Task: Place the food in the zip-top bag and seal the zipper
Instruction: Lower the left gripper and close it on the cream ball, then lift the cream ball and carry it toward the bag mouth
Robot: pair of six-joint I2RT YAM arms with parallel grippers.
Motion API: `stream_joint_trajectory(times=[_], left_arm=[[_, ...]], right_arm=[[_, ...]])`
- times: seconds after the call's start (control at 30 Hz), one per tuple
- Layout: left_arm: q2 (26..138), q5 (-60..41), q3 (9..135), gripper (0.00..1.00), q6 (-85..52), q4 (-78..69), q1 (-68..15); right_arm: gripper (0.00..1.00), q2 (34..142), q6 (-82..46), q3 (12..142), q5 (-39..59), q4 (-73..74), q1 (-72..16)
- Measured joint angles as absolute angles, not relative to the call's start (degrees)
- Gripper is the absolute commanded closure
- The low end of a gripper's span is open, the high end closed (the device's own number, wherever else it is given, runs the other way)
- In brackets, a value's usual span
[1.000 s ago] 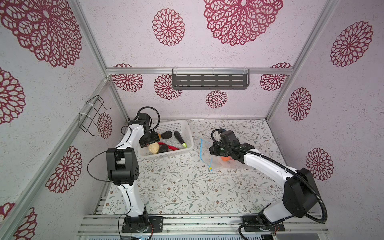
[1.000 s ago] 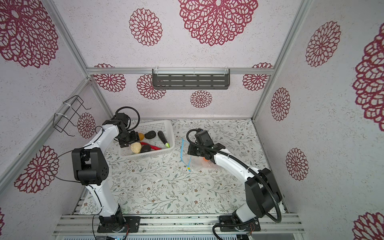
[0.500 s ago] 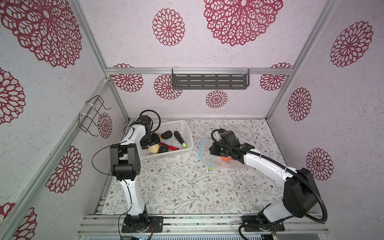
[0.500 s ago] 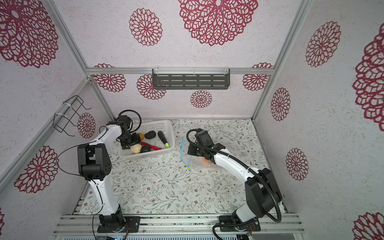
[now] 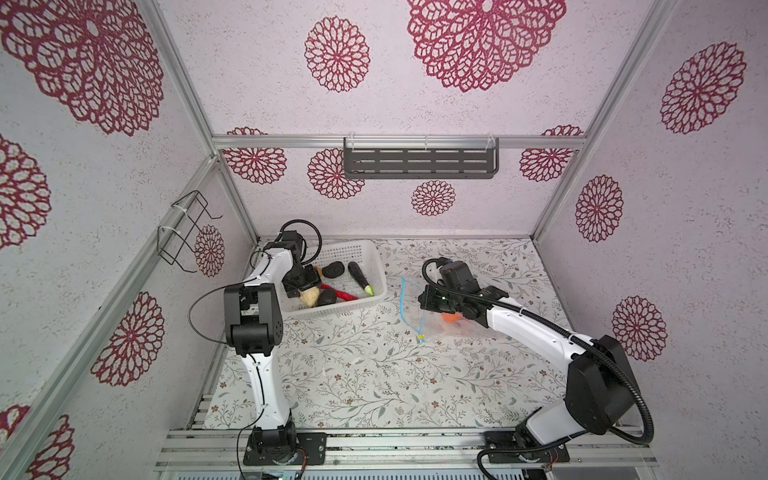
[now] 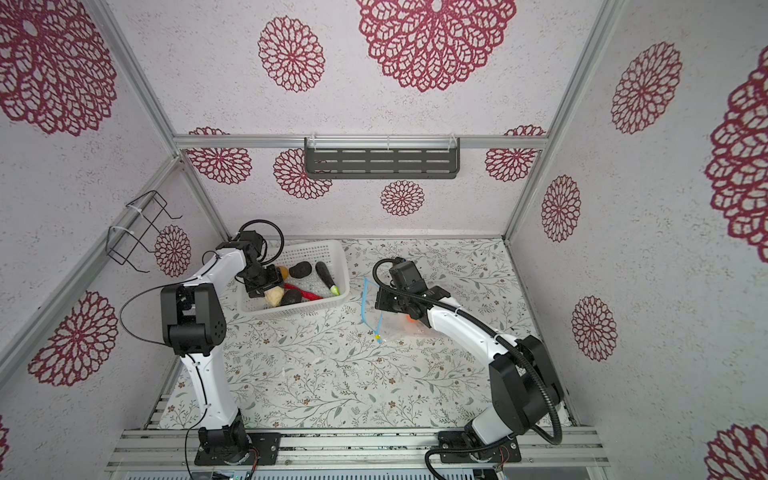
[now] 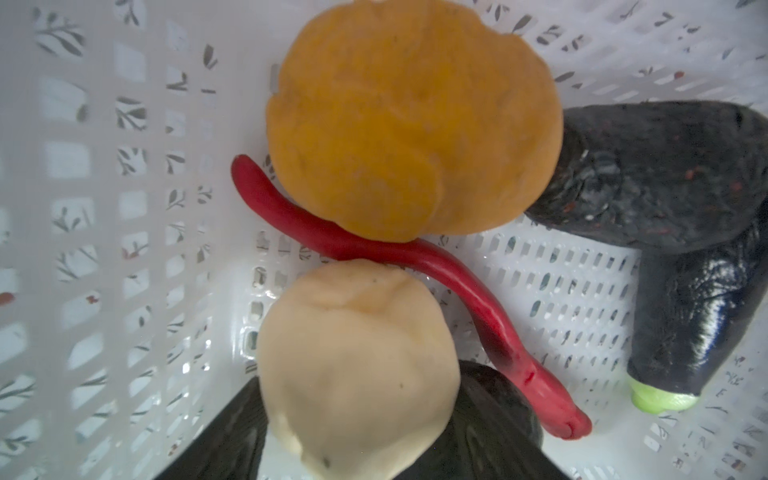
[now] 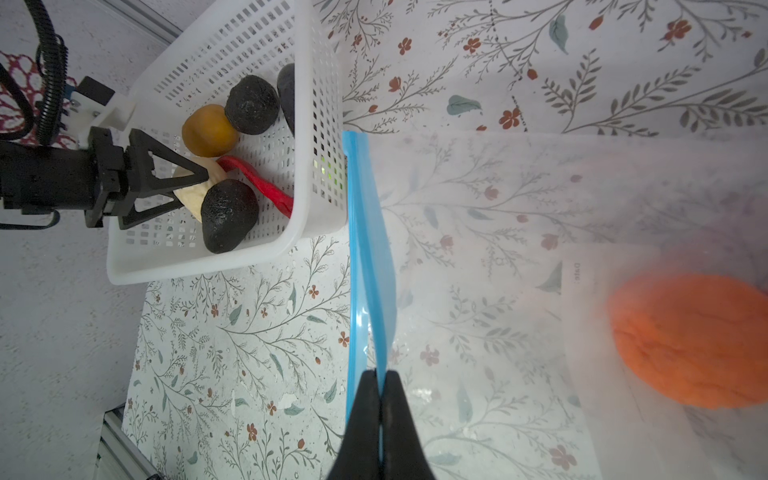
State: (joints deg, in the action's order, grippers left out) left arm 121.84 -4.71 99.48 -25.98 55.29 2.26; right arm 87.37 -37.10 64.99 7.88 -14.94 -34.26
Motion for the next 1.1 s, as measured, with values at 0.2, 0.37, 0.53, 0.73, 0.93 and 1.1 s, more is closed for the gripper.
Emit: stream_joint_trajectory(times=[0.2,0.37,0.53,0.73,0.93,1.1], left_arm=[[121.86,-5.26,99.35,0.18,-26.15,54.7,2.26],[121.97,-5.56,99.35,0.18,-26.2,54.33,2.26],[122.43,-5.78,99.35,0.19,-26.24,53.89,2.26],[122.72,-5.82,99.35,0.24,-26.59,53.8,2.26],[122.72,-5.74,99.18,0.29,-26.65,53.56,2.26],[122.54,-5.76,98.74,0.32,-26.72,53.08,2.26]], right_arm=[[1.0,87.94,-37.1,64.99,7.92,-14.83,-34.26],[1.0,88.12,-37.1,64.99,7.99,-14.81,-34.26],[1.0,88.12,-37.1,64.99,7.99,-14.81,-34.26],[1.0,88.12,-37.1,64.99,7.99,-14.83,-34.26],[1.0,88.12,-37.1,64.99,7.99,-14.83,-34.26],[1.0,88.12,-37.1,64.99,7.97,-14.83,-34.26]])
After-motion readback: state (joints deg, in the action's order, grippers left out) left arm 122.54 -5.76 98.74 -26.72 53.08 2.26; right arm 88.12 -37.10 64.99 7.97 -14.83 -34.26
